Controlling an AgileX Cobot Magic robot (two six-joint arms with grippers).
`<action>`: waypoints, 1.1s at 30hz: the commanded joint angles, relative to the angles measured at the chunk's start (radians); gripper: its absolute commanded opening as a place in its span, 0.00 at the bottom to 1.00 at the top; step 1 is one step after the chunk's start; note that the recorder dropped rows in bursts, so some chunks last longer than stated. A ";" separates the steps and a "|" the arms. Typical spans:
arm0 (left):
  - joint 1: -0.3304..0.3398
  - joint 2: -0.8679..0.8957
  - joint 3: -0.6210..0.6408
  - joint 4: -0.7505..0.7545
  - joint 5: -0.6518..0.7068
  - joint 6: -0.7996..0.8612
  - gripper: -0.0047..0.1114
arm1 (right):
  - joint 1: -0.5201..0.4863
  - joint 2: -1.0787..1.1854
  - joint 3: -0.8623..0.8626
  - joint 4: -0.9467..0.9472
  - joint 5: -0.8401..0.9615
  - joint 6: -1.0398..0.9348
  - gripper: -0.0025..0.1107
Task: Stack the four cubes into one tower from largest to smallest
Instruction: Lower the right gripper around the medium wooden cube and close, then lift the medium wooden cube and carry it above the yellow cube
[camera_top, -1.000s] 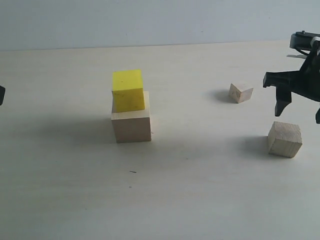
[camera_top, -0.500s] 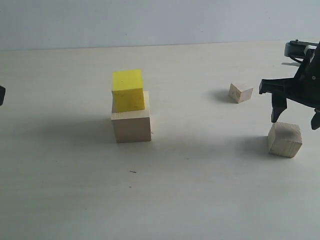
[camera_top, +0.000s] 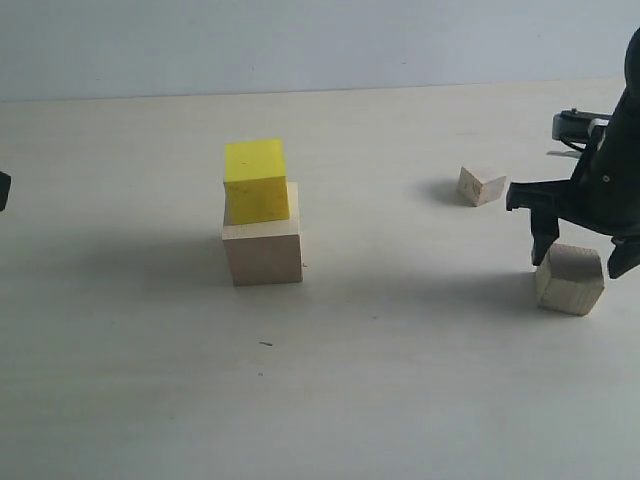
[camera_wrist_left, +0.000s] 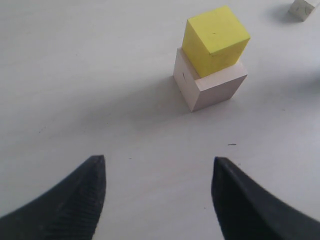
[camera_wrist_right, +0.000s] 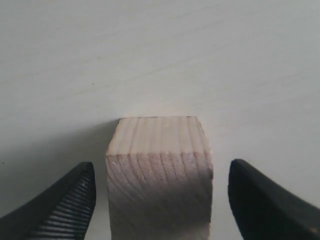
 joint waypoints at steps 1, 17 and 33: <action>0.001 0.004 0.002 -0.003 -0.007 -0.002 0.56 | -0.005 0.015 -0.005 0.003 -0.013 -0.011 0.63; 0.001 0.004 0.002 -0.003 -0.007 0.000 0.56 | -0.005 0.001 -0.007 0.024 0.009 -0.066 0.02; 0.001 0.004 0.002 -0.003 0.000 0.012 0.56 | 0.074 -0.061 -0.622 0.235 0.357 -0.410 0.02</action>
